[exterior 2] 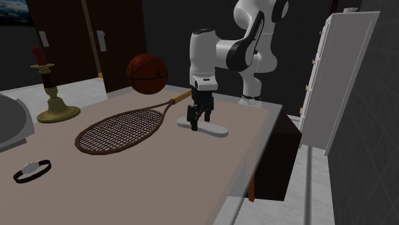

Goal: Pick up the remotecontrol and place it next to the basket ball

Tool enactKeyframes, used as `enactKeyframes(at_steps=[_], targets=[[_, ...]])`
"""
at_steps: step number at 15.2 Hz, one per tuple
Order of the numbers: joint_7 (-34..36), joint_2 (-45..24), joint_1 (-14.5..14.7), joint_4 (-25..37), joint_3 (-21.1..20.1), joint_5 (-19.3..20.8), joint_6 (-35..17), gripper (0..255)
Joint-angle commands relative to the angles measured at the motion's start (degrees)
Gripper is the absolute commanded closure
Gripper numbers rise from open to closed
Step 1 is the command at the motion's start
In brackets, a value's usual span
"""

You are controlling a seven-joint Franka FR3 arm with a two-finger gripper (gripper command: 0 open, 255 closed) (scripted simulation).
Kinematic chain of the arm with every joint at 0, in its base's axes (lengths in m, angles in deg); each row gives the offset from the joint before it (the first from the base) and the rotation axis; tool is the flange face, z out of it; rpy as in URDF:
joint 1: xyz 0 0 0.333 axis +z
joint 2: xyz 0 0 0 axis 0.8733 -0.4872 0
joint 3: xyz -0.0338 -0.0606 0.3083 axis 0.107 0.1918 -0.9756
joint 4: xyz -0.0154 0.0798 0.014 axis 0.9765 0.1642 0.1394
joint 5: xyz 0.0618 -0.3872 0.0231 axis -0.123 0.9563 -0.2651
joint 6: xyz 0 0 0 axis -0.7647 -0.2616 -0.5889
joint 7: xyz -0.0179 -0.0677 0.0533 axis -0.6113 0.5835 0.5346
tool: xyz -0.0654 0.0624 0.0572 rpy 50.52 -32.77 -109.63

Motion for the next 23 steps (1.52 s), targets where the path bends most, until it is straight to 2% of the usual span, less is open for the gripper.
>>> enactKeyframes(at_steps=[1,5,6,15,23], targets=[[-0.06,-0.10,-0.04,0.00,-0.04,-0.09,-0.11,0],[-0.06,-0.09,-0.04,-0.01,-0.04,-0.08,-0.10,0],[-0.06,-0.09,-0.04,-0.01,-0.04,-0.08,-0.10,255],[-0.06,-0.10,-0.04,0.00,-0.04,-0.09,-0.11,255],[1.95,3.54,1.04,2.22,1.25,3.02,5.00,255]])
